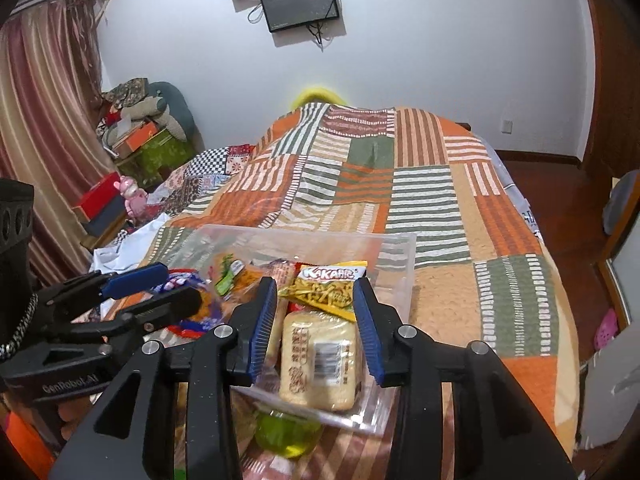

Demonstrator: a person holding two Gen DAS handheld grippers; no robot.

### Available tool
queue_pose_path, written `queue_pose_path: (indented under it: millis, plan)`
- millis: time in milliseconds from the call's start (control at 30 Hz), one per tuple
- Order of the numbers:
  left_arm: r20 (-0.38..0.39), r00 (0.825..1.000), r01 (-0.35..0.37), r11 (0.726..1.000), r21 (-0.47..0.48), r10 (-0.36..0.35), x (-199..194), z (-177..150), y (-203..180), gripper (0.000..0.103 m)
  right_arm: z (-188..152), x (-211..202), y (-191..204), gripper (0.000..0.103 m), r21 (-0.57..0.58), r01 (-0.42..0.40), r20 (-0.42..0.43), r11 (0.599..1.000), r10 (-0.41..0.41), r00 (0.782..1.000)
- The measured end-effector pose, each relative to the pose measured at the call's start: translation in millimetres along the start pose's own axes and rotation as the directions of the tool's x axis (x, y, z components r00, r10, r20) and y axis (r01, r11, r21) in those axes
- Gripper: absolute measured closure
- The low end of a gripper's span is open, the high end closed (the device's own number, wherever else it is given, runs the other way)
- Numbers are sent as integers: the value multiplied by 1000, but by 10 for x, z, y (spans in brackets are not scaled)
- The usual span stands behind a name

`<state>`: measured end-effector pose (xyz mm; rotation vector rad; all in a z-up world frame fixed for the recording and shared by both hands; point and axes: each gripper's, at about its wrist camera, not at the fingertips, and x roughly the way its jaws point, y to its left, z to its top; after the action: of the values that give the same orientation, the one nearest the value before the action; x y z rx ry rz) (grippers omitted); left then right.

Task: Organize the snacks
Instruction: 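Place the chip bag into the box with the right gripper while the left drops the orange-snack bag in, then grasp the green-zip bread bag with the right gripper while the left grasps the green chip bag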

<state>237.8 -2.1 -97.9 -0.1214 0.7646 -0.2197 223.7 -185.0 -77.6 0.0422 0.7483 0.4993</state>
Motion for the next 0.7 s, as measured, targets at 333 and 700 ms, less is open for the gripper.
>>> queue_pose_path:
  millis: [333,700]
  plan:
    - [21,999,-48,999,10,48,-472,-272,111,31,-180,-290,188,53,-38,6,25,999,-5,1000]
    - [-76,992,-102,994,-30,100,-579,-811,422,30,-484,-241,474,48,-56,-35,-43,998,33,999]
